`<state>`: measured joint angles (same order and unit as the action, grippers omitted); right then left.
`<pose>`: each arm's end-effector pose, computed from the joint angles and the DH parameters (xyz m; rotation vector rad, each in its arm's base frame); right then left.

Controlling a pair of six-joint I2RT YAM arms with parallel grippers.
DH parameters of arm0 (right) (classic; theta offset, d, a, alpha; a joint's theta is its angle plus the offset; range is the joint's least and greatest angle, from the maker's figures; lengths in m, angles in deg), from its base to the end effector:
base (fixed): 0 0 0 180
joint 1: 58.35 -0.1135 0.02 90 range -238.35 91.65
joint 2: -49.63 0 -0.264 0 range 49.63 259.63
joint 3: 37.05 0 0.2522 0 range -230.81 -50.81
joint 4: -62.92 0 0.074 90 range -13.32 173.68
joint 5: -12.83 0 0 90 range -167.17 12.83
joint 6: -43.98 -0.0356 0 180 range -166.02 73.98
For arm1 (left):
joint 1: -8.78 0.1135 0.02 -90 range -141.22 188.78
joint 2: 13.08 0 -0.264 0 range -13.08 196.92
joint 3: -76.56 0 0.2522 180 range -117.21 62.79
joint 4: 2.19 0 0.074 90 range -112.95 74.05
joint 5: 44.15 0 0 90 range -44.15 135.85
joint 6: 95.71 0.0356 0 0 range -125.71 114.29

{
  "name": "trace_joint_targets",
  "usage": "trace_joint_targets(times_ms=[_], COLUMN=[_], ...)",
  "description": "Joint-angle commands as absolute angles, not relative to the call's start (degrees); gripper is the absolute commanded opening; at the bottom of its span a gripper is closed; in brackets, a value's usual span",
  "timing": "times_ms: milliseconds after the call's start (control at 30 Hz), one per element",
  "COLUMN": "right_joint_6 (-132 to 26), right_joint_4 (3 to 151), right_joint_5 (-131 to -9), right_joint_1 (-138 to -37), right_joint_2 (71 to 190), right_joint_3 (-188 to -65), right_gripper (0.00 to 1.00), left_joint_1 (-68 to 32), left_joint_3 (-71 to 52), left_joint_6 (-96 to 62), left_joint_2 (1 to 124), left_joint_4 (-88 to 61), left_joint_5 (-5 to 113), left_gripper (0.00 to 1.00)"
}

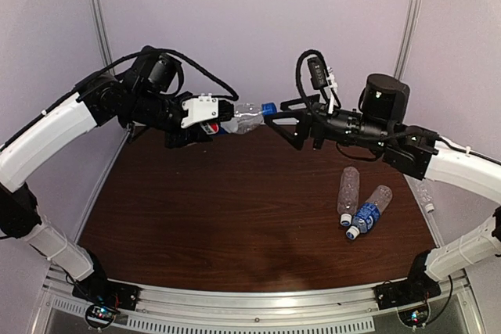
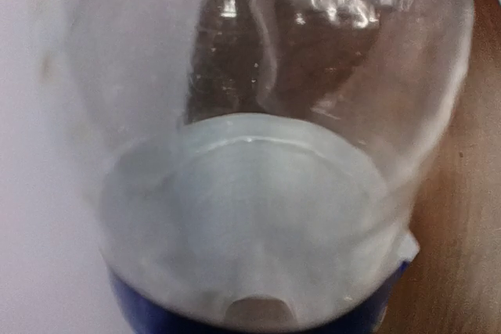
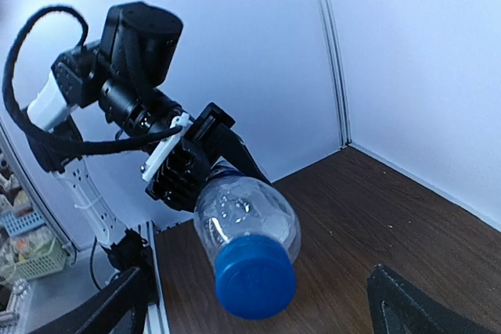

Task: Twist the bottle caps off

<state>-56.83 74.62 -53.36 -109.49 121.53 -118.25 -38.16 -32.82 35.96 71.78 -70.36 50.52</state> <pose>0.1729 0.2374 0.4007 -0.9113 1.4816 1.1497 0.2061 -0.2248 0.4055 1.6590 1.6414 -0.1410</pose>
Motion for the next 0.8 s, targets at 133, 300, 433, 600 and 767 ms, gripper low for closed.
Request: trace_joint_targets(times_ms=[133, 300, 433, 600, 767], right_joint_6=[-89.32, -99.54, -100.44, -99.79, -99.60], right_joint_4=[62.04, 55.54, 55.40, 59.18, 57.26], right_joint_5=[-56.29, -53.79, -51.70, -51.60, -50.33], right_joint_1=[-106.78, -103.17, -103.03, -103.09, -103.00], right_joint_2=[119.97, 121.93, 124.73, 125.23, 124.60], right_joint_3=[-110.89, -110.84, -112.66, -111.21, -110.09], right_gripper=[0.90, 0.89, 0.79, 0.80, 0.76], left_joint_1=[-38.31, -42.15, -42.46, -42.46, -42.46], left_joint_3=[-29.86, -22.77, -23.46, -24.01, -23.00], left_joint_6=[39.93, 50.69, 51.55, 51.28, 51.51], left_joint_2=[69.91, 67.97, 68.47, 68.76, 68.54], left_joint_4=[-54.00, -46.85, -44.97, -44.91, -44.93], left_joint_5=[30.19, 21.25, 20.39, 20.38, 20.32], left_gripper=[0.36, 0.35, 0.34, 0.33, 0.33])
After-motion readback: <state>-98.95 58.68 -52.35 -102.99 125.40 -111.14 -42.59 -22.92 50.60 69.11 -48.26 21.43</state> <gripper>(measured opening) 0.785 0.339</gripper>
